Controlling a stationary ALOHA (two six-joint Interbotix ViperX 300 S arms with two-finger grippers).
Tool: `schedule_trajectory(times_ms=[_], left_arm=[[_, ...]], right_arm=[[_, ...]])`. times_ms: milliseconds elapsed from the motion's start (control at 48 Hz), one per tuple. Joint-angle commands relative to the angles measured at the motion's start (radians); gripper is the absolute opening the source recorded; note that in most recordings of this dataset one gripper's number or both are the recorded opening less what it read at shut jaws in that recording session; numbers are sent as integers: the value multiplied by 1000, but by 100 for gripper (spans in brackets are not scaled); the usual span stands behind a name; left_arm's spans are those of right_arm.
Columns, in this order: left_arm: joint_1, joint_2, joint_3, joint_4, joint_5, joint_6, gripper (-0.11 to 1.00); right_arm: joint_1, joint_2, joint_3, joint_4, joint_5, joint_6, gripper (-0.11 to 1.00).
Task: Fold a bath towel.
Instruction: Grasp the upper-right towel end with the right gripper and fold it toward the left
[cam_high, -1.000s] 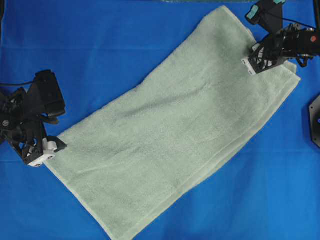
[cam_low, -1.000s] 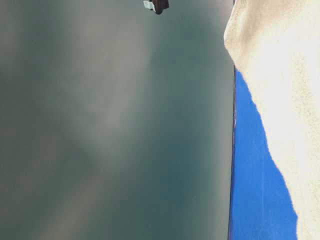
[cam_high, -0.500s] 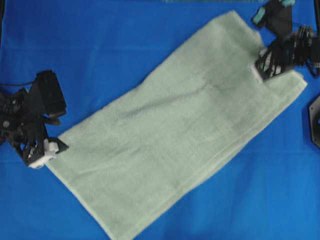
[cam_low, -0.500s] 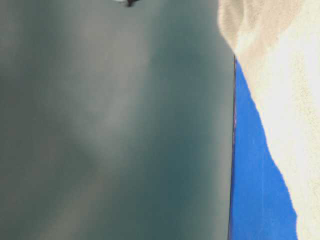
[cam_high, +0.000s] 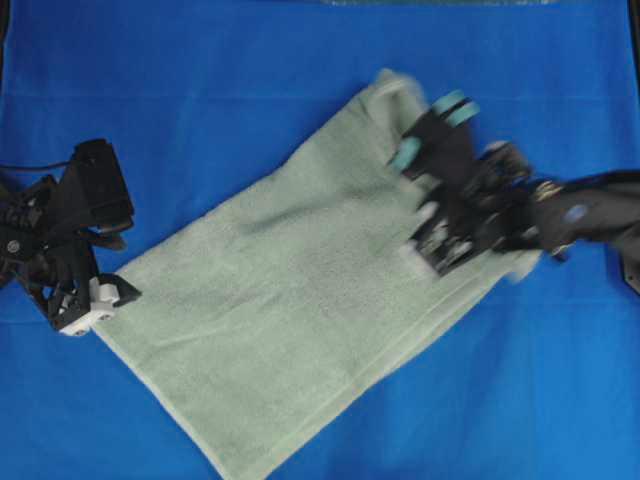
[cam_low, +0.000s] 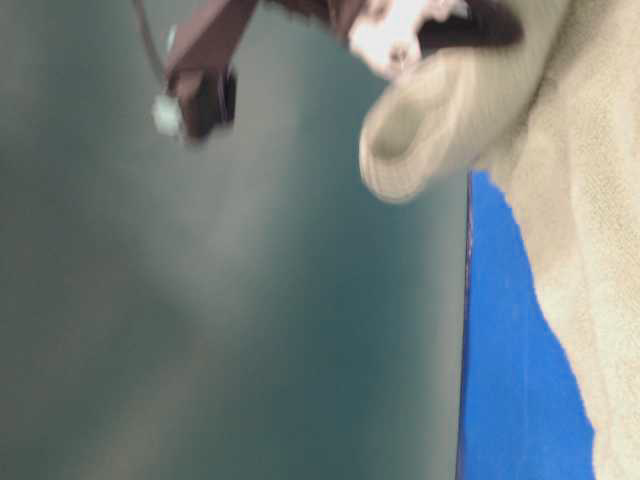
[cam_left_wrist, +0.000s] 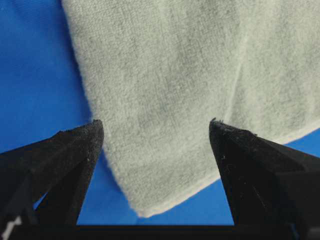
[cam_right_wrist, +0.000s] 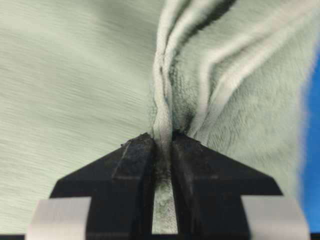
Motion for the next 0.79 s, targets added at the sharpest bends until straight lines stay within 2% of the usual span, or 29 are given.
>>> schedule_trajectory(times_ms=[0,167,292,771], left_arm=[[0,-2,-25,5,-18,2,82],[0,0,-25,5,-26,2,82],[0,0,-25,5,-26,2,82],[2,2,-25,5,-28,9,82]], right_arm=[[51,74,-123,-18,-3,23,12],[104,212,-288,-21,-3,49,12],[109,265,-351,-21,11,60,12],[94,276,-334,-26,17,103,12]])
